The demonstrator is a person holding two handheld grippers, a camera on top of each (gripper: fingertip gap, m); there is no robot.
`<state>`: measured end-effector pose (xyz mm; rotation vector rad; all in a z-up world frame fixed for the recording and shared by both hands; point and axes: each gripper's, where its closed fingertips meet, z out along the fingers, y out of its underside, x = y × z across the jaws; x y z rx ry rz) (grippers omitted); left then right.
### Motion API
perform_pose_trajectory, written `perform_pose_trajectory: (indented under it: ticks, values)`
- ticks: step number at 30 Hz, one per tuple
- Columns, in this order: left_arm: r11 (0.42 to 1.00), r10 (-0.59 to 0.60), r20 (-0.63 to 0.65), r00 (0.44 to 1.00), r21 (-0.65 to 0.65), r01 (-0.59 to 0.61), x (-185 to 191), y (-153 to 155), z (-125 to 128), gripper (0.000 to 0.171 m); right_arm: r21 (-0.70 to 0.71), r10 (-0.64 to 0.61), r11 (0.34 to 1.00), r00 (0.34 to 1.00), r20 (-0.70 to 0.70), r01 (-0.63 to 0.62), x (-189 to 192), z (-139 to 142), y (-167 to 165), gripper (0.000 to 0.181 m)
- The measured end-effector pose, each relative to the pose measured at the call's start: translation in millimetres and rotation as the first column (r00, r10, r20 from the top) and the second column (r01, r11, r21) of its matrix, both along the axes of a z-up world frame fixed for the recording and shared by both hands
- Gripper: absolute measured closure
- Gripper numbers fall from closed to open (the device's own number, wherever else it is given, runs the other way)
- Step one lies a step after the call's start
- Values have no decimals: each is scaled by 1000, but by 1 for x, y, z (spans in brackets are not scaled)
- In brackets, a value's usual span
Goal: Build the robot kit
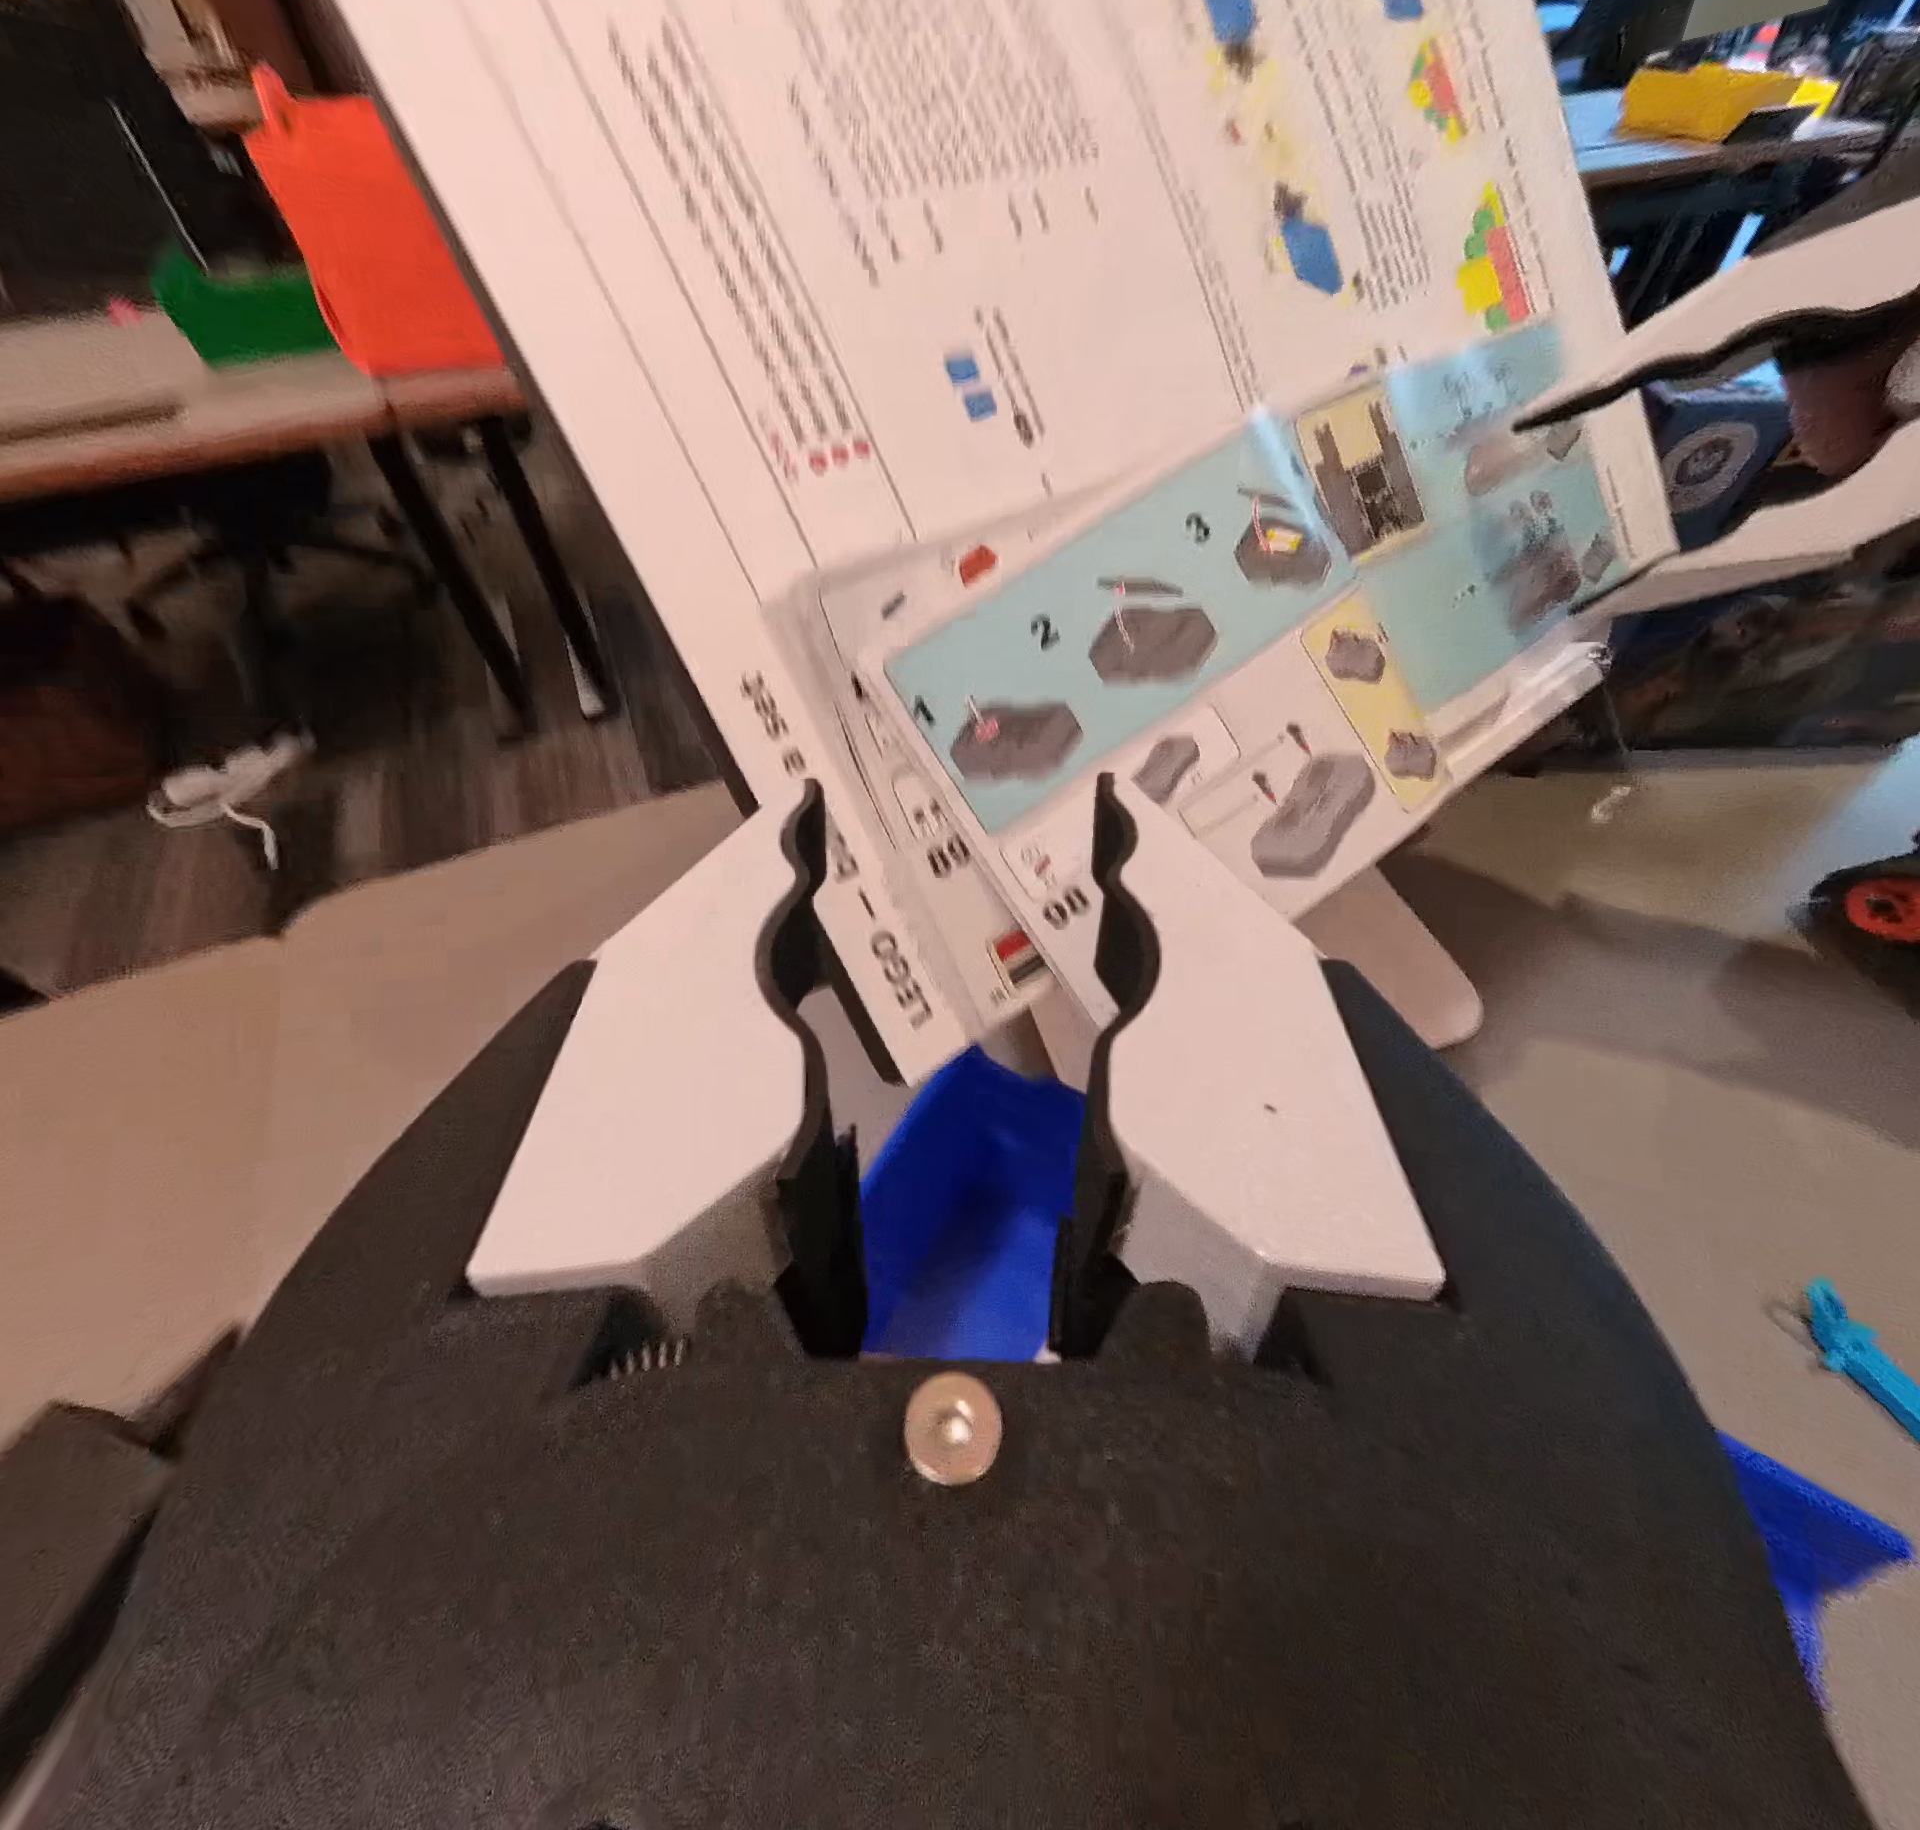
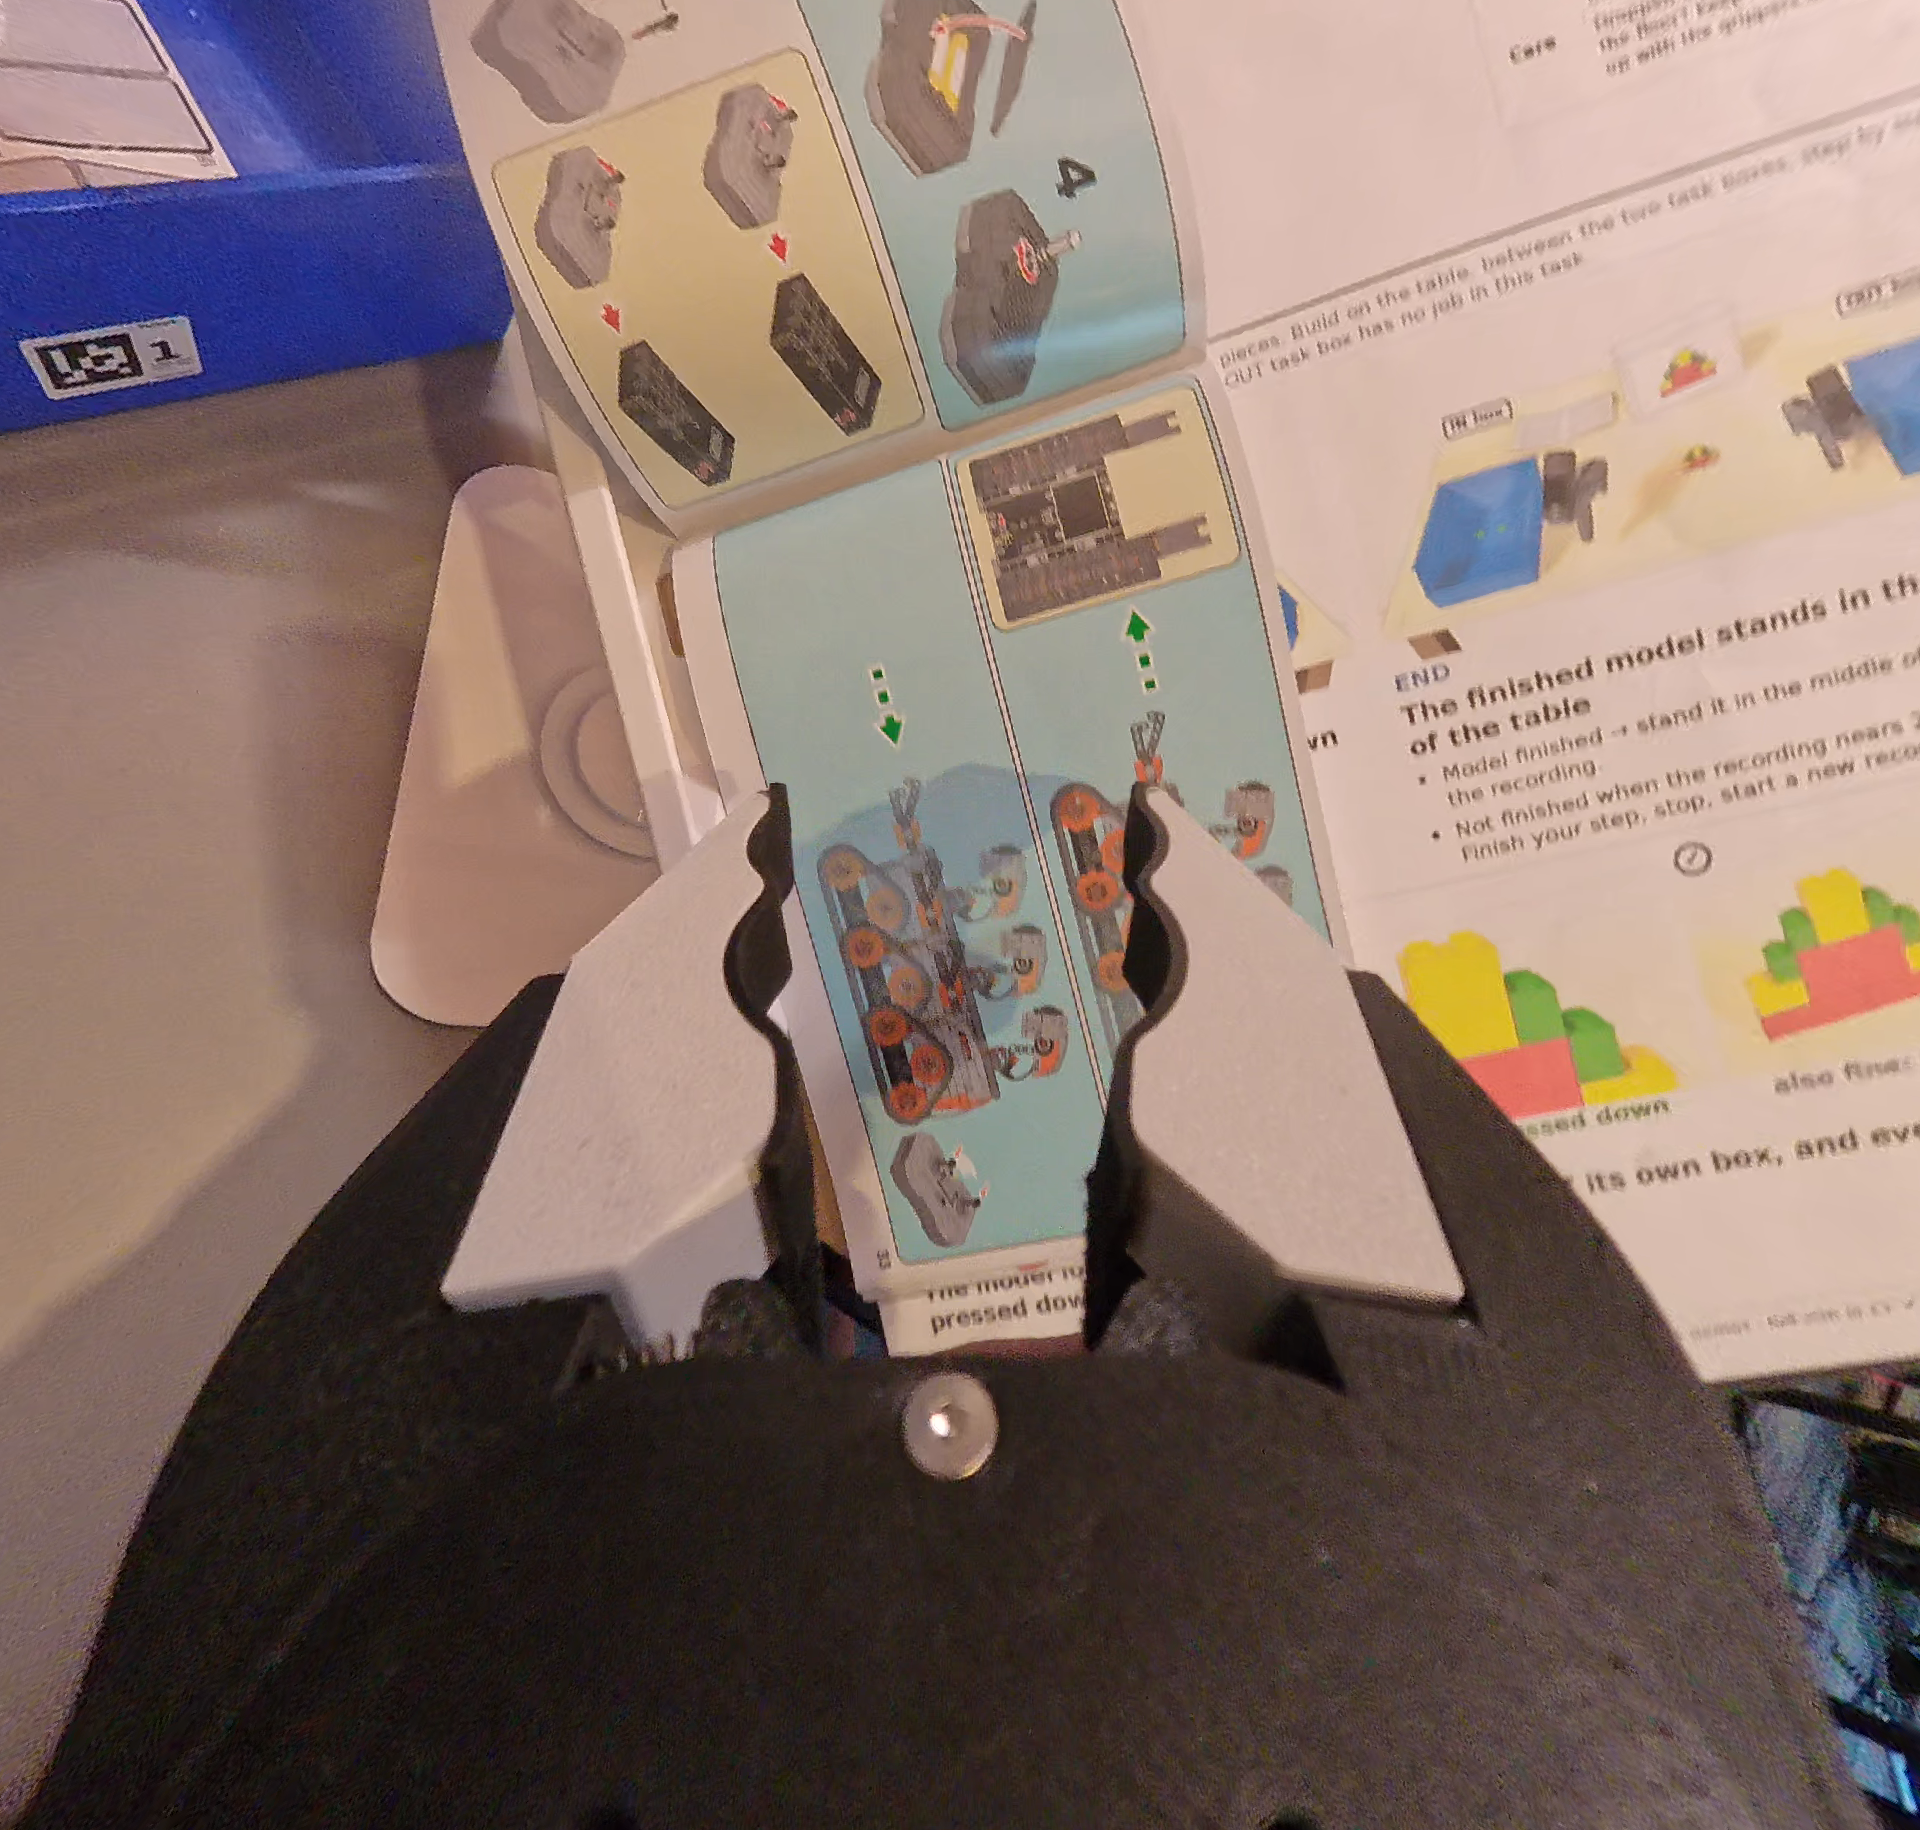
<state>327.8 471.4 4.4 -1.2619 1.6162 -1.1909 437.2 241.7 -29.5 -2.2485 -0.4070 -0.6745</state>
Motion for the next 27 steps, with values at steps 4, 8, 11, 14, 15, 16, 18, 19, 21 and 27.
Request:
perform_pose_trajectory:
  ticks: [4,8,11,14,15,16,18,19,21,27]
  values:
    - [996,-10,-13,1000,87,11,27,9,11,110,-9,17,1000,1000,22,-17,-4,-1,14,115]
    - [999,-15,-161,987,44,22,43,9,-14,103,-7,34,999,999,0,-34,-8,-3,24,116]
    - [999,-17,-163,986,44,25,47,5,-28,88,-27,40,999,999,3,-40,-9,-10,28,117]
    - [998,-22,-107,994,-60,16,48,5,-24,94,-36,46,998,999,-8,-46,-8,-16,28,119]
    - [996,-13,-86,996,-87,6,46,8,-21,100,-36,43,998,999,-17,-43,-7,-18,28,120]
    - [995,-21,-71,997,-100,14,44,6,-19,99,-30,43,999,999,-21,-44,-7,-18,28,120]
    - [999,1,-53,999,-45,-3,39,4,-23,99,-26,49,998,999,-19,-49,-7,-20,27,120]
    - [999,35,-45,998,-3,-35,38,6,-26,100,-29,48,998,999,-13,-48,-6,-21,27,121]
    - [997,74,15,997,35,-75,35,1,-27,95,-28,48,998,999,-14,-49,-6,-22,27,120]
    - [980,87,92,992,172,-102,39,-8,-27,104,-29,39,999,999,4,-39,-5,-21,28,122]
